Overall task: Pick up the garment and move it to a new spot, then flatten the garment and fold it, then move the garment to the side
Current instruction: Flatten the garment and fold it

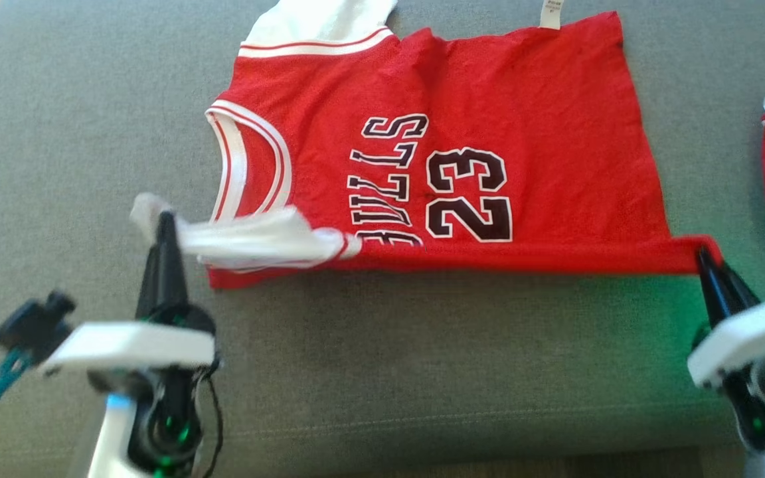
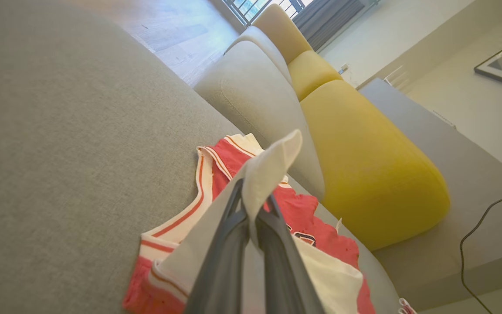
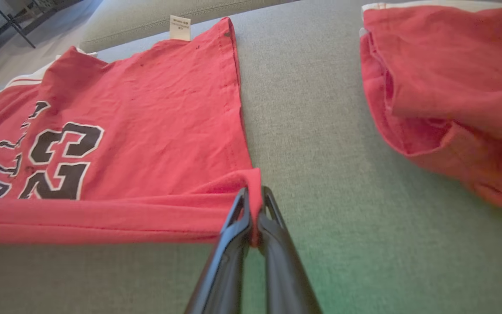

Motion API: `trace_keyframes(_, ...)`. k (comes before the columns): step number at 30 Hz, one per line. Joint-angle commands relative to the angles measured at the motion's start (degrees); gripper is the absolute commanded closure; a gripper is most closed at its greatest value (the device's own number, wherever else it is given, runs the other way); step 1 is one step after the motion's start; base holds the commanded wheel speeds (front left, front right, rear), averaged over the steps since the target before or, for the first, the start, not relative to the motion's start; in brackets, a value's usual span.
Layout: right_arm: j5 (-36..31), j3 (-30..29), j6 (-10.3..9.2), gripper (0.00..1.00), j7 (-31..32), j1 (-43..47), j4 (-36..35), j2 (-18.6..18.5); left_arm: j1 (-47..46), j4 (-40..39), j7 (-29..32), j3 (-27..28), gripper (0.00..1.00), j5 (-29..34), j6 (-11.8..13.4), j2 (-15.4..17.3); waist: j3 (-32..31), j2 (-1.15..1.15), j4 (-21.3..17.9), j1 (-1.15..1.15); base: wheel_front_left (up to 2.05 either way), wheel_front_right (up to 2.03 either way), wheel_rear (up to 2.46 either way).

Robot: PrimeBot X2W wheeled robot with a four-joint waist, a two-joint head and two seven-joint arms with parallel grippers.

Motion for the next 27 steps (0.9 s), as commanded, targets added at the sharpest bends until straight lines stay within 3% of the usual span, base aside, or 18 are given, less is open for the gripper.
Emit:
trace_keyframes(1, -0.61, 0.95, -0.45, 1.0, -0.2, -2.19, -1.34, -1.07, -1.96, -0.8, 0.21, 1.78, 1.0, 0.8, 0.13, 0.54, 0.26, 0.0, 0.06, 0.0, 0.0, 0.0, 0.0)
trace_keyframes(7, -3.66, 2.26, -0.45, 1.0, -1.47, -9.98, 5.75, -1.07, -9.57, 8.82, 1.28, 1.13, 1.0, 1.75, 0.09, 1.09, 2.24, 0.0, -0.35, 0.0, 0.0, 0.0, 0.0)
trace_keyframes(14, -6.78, 3.46, -0.45, 1.0, -4.14, -17.14, 12.98, -1.07, -16.55, 17.6, 0.24, 0.23, 1.0, 3.08, -2.07, 1.39, 4.65, 0.0, -0.2, 0.0, 0.0, 0.0, 0.0)
trace_keyframes(15, -7.29, 3.76, -0.45, 0.87, -4.64, -17.83, 13.78, -1.07, -17.33, 18.82, 0.24, -0.16, 1.0, 3.39, -2.35, 1.41, 4.8, 0.0, -0.06, 0.0, 0.0, 0.0, 0.0)
trace_keyframes(16, -7.76, 4.12, -0.45, 0.37, -5.16, -18.41, 14.39, -1.07, -18.03, 19.93, 0.11, -0.37, 0.91, 3.72, -2.47, 1.44, 4.94, 0.0, 0.01, 0.0, 0.0, 0.0, 0.0)
trace_keyframes(17, -7.96, 4.41, -0.45, 0.0, -5.78, -18.92, 14.94, -1.07, -18.66, 20.92, -0.11, -0.44, 0.6, 3.82, -2.64, 1.36, 5.04, 0.0, 0.07, 0.0, 0.0, 0.0, 0.0)
trace_keyframes(19, -8.51, 5.17, -0.45, 0.0, -7.26, -19.61, 15.71, -1.07, -19.67, 22.74, -0.47, -0.56, 0.0, 4.05, -2.77, 1.2, 5.09, 0.0, 0.1, 0.0, 0.0, 0.0, 0.0)
trace_keyframes(27, -10.15, 4.93, -0.45, 0.0, -12.72, -16.18, 13.04, -1.07, -18.46, 23.26, -2.89, -1.7, 0.0, 7.93, -4.89, 1.71, 2.88, 0.0, -0.48, 0.0, 0.0, 0.0, 0.0)
